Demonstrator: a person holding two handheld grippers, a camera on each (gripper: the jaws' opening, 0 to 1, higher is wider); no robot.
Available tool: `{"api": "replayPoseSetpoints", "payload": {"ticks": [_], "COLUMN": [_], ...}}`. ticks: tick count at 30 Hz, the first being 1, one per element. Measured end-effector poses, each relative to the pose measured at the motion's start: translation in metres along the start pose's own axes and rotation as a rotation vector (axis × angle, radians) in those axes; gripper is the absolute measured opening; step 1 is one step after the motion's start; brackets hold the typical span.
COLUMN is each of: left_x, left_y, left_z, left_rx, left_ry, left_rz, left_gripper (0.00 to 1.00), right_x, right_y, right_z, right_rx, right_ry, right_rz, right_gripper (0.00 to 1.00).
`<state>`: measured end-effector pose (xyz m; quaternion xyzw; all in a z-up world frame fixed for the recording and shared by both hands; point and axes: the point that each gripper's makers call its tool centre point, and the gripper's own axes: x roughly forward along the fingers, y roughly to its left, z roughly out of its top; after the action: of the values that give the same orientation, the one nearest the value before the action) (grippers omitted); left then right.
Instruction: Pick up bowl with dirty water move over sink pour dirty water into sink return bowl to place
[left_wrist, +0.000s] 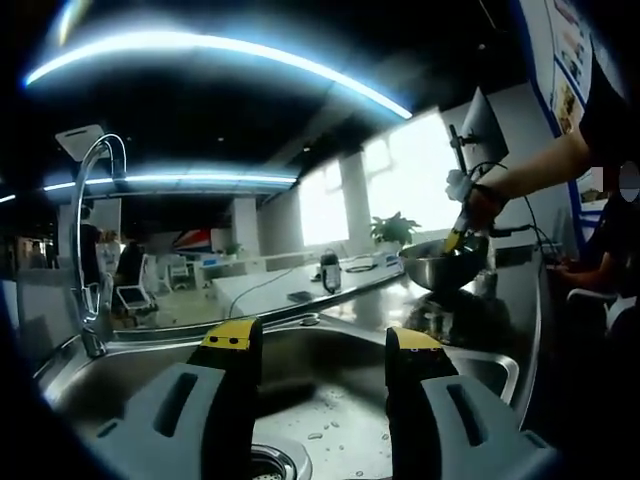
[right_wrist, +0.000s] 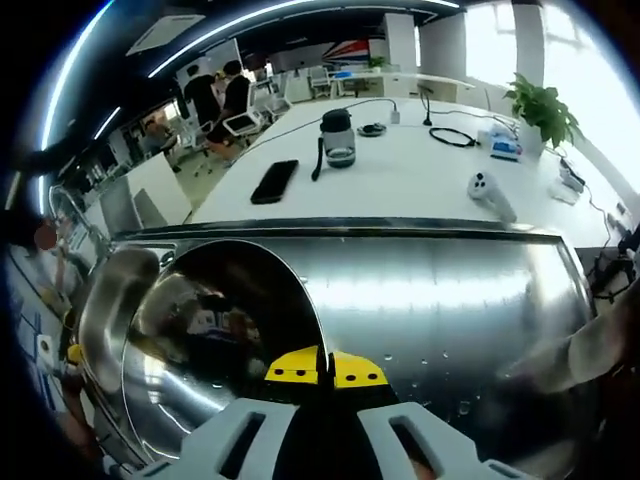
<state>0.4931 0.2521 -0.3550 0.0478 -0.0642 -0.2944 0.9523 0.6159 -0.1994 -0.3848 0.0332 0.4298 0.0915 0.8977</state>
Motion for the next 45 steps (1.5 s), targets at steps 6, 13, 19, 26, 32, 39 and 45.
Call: {"api": "replayPoseSetpoints", "payload": {"ticks": [6,13,19,26,32,39,45], "left_x": [0.0,0.0,0.0,0.0,0.0,0.0,0.001], "left_y": [-0.003,-0.003,-0.004,-0.006,-0.009,-0.008,-0.01], "left_z": [-0.001,-0.001,-0.002,-0.001,-0.001,-0.001,-0.003], "left_rx": [0.003,0.004,0.009,0.009,0.013,0.01,0.014], "left_ry": [0.008,0.011,0.019,0.022,0.025,0.023,0.039], "left_rz": [-0.012,-0.01,-0.007,-0.011,-0.017,-0.014,-0.021], "left_gripper": [0.48,0.48,0.48,0.48,0.48,0.48,0.48], "right_x": [0.0,0.003,0.005,0.005,0.007,0.002,-0.002], "right_y": [-0.002,-0.005,-0.005,-0.004,-0.002,-0.001,0.001], "right_z": [-0.008,-0.008,-0.006,-0.004,-0.001,0.006,0.013], "right_rx": [0.044,-0.002,-0.049,-0.122,-0.156,-0.17,-0.187], "right_ry": [0.007,0.0,-0.008,-0.016,-0.036,-0.07,-0.125], "right_rz": [0.008,-0.018,-0.03,-0.021,-0.017,-0.002,0.018], "right_gripper": [0.0,0.0,0.0,0.02,0.13,0.2,0.25]}}
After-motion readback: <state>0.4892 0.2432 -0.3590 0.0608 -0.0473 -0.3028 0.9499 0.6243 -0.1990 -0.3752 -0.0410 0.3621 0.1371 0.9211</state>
